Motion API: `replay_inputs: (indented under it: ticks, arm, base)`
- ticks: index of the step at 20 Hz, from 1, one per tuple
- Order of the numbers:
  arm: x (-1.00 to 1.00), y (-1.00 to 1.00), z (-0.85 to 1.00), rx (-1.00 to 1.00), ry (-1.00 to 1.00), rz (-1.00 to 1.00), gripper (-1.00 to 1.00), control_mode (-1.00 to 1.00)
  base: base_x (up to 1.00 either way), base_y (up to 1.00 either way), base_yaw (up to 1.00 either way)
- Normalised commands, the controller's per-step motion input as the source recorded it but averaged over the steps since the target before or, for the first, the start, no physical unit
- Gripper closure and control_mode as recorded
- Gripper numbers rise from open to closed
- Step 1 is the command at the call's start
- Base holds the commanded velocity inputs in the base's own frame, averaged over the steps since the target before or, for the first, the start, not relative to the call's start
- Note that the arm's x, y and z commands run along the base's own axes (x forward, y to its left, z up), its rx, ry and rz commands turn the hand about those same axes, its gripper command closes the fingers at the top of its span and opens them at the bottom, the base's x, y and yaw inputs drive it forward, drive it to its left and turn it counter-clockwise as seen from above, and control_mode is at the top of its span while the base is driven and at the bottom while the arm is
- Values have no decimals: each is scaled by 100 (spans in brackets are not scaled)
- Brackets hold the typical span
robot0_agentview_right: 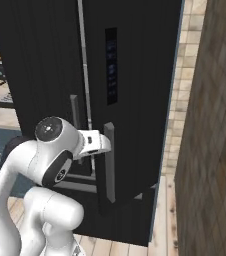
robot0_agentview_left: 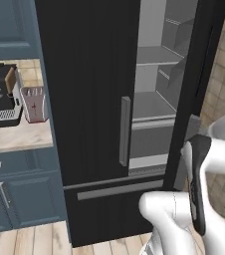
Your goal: There is a bowl on the dining counter. Grab a lemon wedge from the fridge and place it in the bowl. Then get the liquor bottle and glass cup from the cabinet and place them next to the bowl.
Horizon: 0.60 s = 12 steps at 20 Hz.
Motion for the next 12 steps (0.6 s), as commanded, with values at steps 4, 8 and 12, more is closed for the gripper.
replay_inputs:
  ticks: [4, 8, 12]
  arm:
    - [-16, 99, 27, -31, -1, 16, -100, -100]
    - [8, 100, 33, -30, 0, 8, -100, -100]
    - [29, 100, 30, -30, 2, 7, -100, -100]
  base:
    - [0, 0, 0]
    - [0, 0, 0]
    - [0, 0, 0]
